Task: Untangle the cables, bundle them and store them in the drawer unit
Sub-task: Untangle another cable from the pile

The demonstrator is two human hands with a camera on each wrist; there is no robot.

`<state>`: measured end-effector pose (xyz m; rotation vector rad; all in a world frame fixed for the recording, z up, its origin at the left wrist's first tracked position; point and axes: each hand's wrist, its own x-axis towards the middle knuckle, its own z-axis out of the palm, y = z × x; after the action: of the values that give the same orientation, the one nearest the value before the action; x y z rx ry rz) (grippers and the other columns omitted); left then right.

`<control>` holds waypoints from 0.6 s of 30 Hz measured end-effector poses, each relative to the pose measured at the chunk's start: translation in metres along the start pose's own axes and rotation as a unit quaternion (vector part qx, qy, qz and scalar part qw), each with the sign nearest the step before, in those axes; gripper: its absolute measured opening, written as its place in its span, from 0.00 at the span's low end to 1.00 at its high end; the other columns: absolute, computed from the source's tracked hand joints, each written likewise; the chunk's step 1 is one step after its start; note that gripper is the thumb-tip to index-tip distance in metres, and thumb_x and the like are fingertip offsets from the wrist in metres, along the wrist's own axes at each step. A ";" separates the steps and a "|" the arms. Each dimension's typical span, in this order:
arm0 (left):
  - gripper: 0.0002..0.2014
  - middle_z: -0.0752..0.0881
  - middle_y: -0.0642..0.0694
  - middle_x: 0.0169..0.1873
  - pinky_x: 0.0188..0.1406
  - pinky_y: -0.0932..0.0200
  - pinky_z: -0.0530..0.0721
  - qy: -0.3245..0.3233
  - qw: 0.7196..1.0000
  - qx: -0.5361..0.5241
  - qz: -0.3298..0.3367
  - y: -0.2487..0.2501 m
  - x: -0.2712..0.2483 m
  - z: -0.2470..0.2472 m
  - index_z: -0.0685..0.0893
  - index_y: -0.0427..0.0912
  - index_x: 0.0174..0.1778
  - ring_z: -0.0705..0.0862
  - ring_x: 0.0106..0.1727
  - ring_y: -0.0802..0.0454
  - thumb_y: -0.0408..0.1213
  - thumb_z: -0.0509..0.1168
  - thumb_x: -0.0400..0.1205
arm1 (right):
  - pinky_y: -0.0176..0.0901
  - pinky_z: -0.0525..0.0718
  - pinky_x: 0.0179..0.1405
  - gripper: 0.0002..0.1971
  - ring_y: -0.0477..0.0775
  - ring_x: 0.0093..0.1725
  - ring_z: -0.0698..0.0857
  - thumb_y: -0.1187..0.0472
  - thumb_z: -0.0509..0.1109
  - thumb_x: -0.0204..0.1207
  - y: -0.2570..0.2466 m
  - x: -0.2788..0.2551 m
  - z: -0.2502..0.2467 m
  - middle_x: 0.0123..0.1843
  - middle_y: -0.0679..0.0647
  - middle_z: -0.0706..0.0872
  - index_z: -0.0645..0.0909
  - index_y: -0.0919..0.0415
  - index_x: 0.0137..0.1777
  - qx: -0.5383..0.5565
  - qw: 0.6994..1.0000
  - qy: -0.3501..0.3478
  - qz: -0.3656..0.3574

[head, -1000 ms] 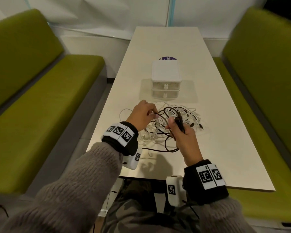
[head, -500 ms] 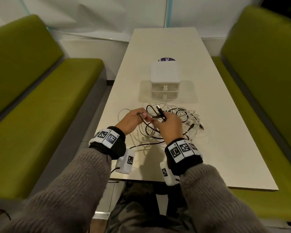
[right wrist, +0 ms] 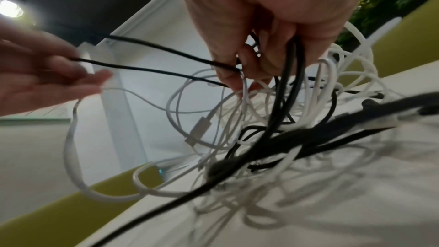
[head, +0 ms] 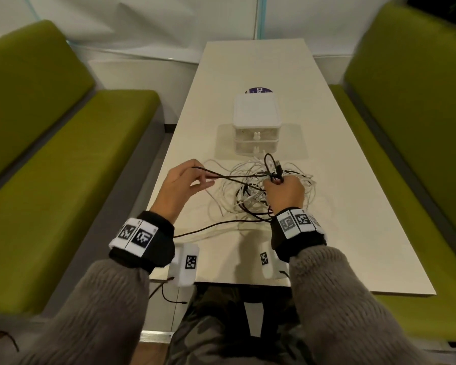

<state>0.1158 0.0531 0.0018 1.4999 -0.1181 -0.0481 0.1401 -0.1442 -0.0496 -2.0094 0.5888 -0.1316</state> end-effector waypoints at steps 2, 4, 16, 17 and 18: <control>0.14 0.85 0.47 0.28 0.59 0.50 0.83 0.004 0.999 -0.022 0.024 0.003 -0.013 0.007 0.73 0.39 0.25 0.87 0.52 0.38 0.24 0.52 0.76 | 0.41 0.70 0.39 0.10 0.60 0.39 0.81 0.58 0.71 0.76 -0.001 0.001 0.001 0.35 0.58 0.82 0.82 0.66 0.37 0.024 1.000 0.007 0.010; 0.13 0.85 0.42 0.28 0.57 0.50 0.84 -0.016 0.999 -0.032 0.013 0.001 -0.016 0.014 0.73 0.41 0.25 0.88 0.48 0.39 0.26 0.52 0.74 | 0.40 0.71 0.40 0.10 0.60 0.43 0.82 0.59 0.71 0.76 -0.002 -0.001 0.003 0.37 0.60 0.84 0.86 0.68 0.42 0.044 0.999 0.003 0.002; 0.11 0.81 0.44 0.36 0.51 0.57 0.84 0.009 0.992 0.099 0.077 -0.014 -0.003 0.028 0.83 0.31 0.51 0.83 0.41 0.53 0.29 0.55 0.86 | 0.28 0.66 0.25 0.09 0.38 0.22 0.68 0.67 0.68 0.78 0.009 -0.034 -0.034 0.22 0.37 0.77 0.88 0.58 0.52 0.369 0.929 -0.010 -0.017; 0.11 0.81 0.45 0.37 0.50 0.57 0.83 0.010 0.992 0.090 0.082 -0.013 -0.003 0.031 0.82 0.29 0.52 0.82 0.39 0.55 0.28 0.54 0.86 | 0.28 0.67 0.28 0.09 0.37 0.23 0.71 0.68 0.68 0.78 0.009 -0.037 -0.040 0.24 0.37 0.79 0.88 0.58 0.50 0.364 0.931 -0.005 -0.035; 0.10 0.81 0.44 0.37 0.49 0.54 0.83 0.009 0.990 0.096 0.099 -0.012 -0.003 0.034 0.82 0.29 0.53 0.81 0.39 0.55 0.27 0.55 0.86 | 0.29 0.70 0.33 0.08 0.36 0.25 0.75 0.67 0.70 0.77 0.006 -0.042 -0.044 0.27 0.37 0.82 0.88 0.56 0.47 0.356 0.933 0.001 -0.058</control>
<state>0.1095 0.0189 -0.0080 1.6736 -0.2625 0.1393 0.0867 -0.1626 -0.0267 -1.3314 0.3486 -0.3633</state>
